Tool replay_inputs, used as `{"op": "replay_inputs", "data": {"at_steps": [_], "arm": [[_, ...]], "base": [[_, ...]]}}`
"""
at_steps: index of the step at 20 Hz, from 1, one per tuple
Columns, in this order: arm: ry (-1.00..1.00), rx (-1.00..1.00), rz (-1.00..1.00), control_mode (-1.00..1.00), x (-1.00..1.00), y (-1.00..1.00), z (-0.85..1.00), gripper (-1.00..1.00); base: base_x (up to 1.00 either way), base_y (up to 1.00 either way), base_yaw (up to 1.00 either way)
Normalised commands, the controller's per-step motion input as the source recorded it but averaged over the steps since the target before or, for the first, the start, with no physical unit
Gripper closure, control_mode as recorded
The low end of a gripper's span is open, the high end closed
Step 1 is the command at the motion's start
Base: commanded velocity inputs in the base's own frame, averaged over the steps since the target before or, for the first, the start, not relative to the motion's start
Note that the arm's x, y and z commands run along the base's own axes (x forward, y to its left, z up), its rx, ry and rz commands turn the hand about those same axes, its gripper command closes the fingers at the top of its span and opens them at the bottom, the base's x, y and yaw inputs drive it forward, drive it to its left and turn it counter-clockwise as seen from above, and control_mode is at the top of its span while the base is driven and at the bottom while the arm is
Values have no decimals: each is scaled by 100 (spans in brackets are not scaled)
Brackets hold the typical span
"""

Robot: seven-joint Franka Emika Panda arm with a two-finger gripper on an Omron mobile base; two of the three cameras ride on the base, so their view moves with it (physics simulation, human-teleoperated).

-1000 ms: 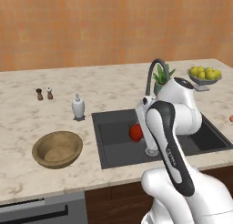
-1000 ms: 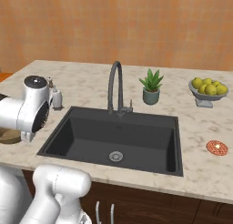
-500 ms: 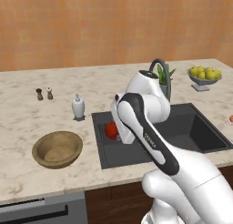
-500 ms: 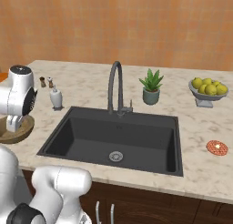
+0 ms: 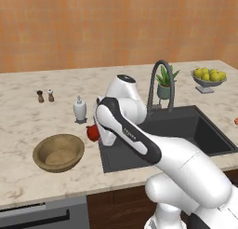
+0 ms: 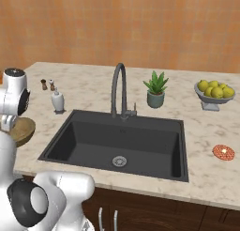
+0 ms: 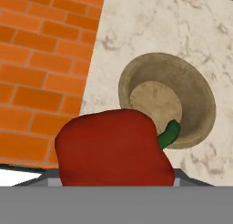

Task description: Pick the bell pepper from the sink and place it in the bowl. Then pick the bowl and place it in the microwave. Then close the microwave door and press the start button.

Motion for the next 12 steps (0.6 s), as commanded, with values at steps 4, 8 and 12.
{"op": "replay_inputs", "data": {"at_steps": [4, 8, 12], "arm": [[1, -2, 0, -100, 43, 47, -37, 100], [2, -2, 0, -100, 35, 41, -32, 100], [4, -2, 0, -100, 31, 24, -30, 100]], "base": [[0, 0, 0], [0, 0, 0], [0, 0, 0]]}}
